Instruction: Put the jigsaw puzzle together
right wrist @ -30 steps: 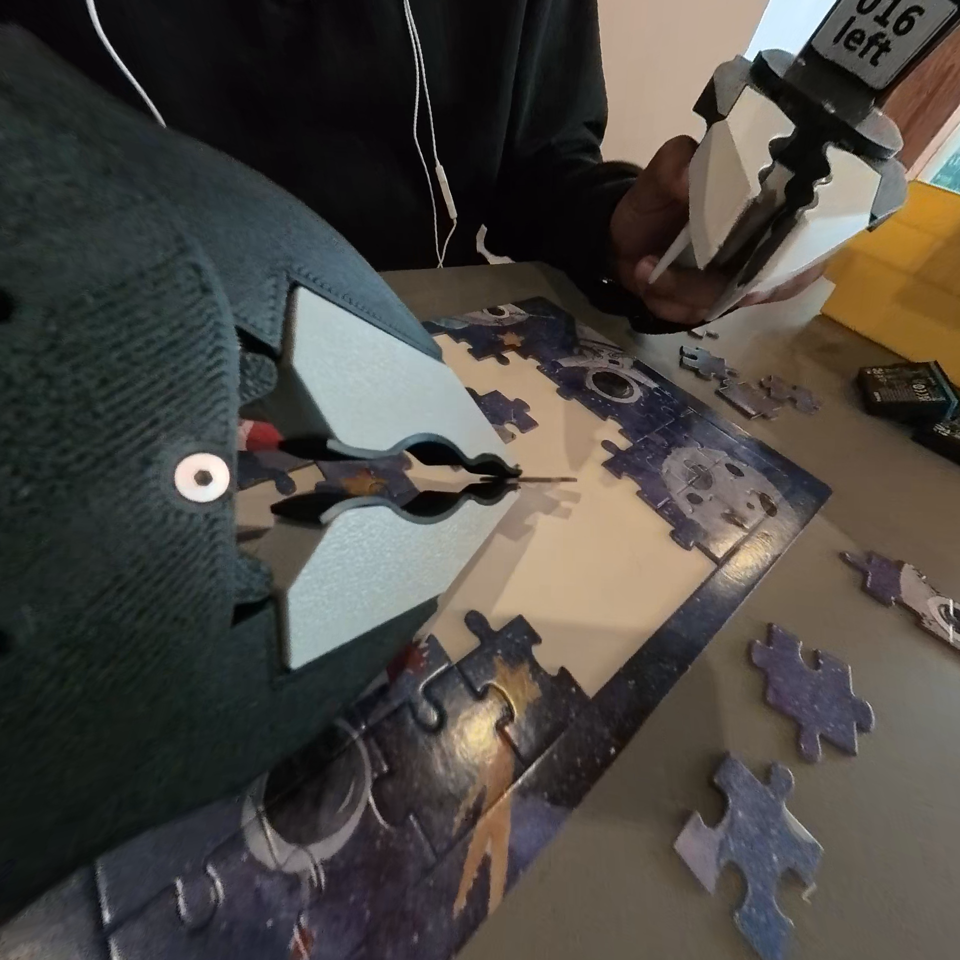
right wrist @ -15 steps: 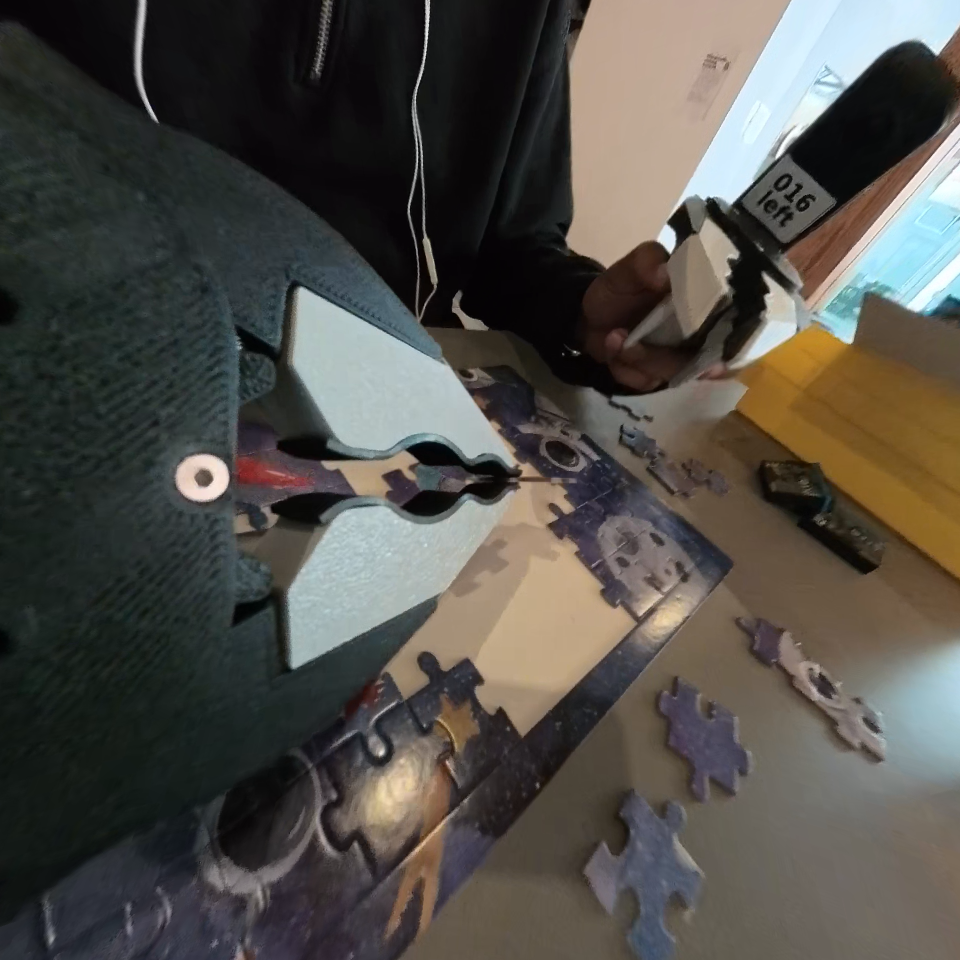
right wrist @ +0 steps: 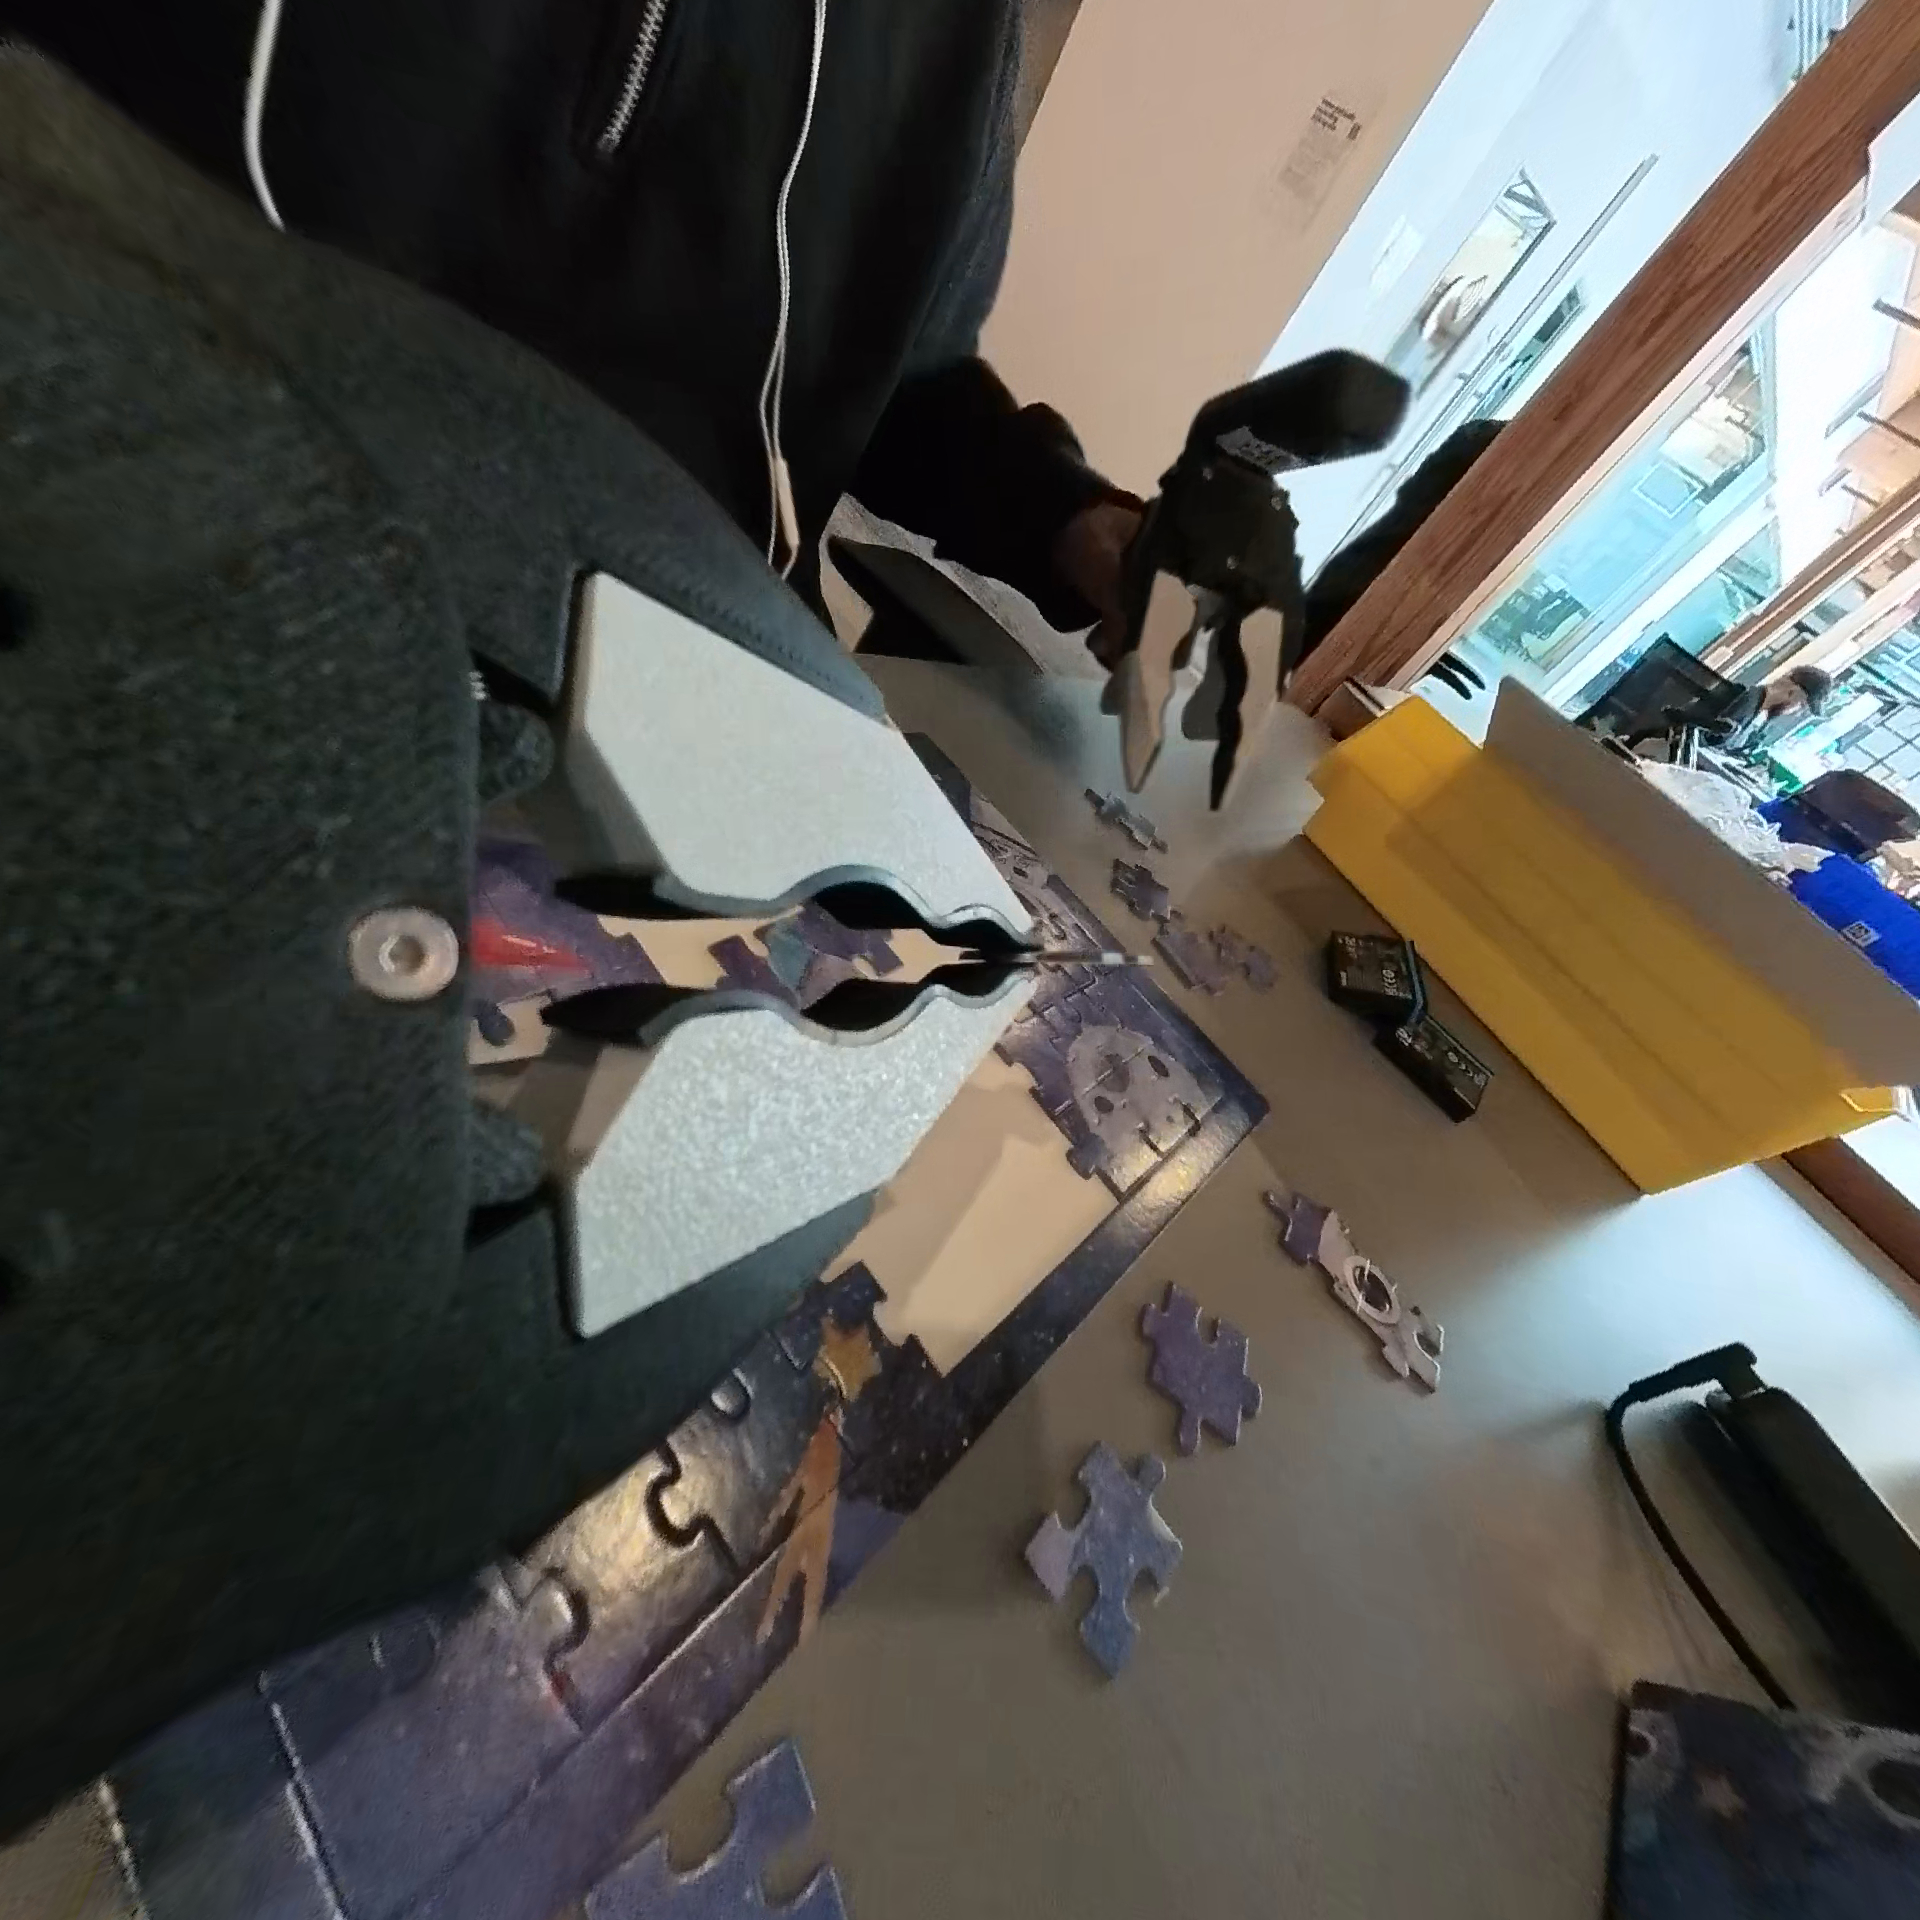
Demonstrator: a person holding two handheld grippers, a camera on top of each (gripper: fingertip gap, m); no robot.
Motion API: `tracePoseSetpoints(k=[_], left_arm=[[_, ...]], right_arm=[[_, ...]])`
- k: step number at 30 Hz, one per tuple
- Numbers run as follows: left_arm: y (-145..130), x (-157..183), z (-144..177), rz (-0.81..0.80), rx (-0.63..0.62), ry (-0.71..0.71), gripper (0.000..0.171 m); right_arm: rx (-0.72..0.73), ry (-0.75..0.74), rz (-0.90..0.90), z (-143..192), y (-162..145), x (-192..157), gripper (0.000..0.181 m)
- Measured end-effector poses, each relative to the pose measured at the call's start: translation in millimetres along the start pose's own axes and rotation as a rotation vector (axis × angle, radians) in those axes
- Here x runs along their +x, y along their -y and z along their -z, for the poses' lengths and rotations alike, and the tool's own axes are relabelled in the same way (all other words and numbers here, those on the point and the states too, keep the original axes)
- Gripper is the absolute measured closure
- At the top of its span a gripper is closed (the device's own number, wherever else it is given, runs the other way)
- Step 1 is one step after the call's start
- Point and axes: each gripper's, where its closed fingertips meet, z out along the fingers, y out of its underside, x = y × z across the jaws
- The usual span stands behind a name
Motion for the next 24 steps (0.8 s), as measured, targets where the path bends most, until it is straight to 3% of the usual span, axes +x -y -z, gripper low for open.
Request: tracePoseSetpoints(k=[6,14,24], left_arm=[[-15.3,9.3,-11.5,0.016,-0.017,-0.084,0.123],[-13.8,19.8,-15.0,0.04,-0.033,-0.16,0.137],[-9.7,23.7,-15.1,0.006,-0.028,-0.155,0.138]], right_arm=[[0.03,0.025,-0.025,1.9,1.4,-0.2,0.181],[0.057,0.062,-0.056,5.7,2.3,-2.0,0.181],[0.075,0.131,-0.097,4.7,0.6,-10.1,0.181]])
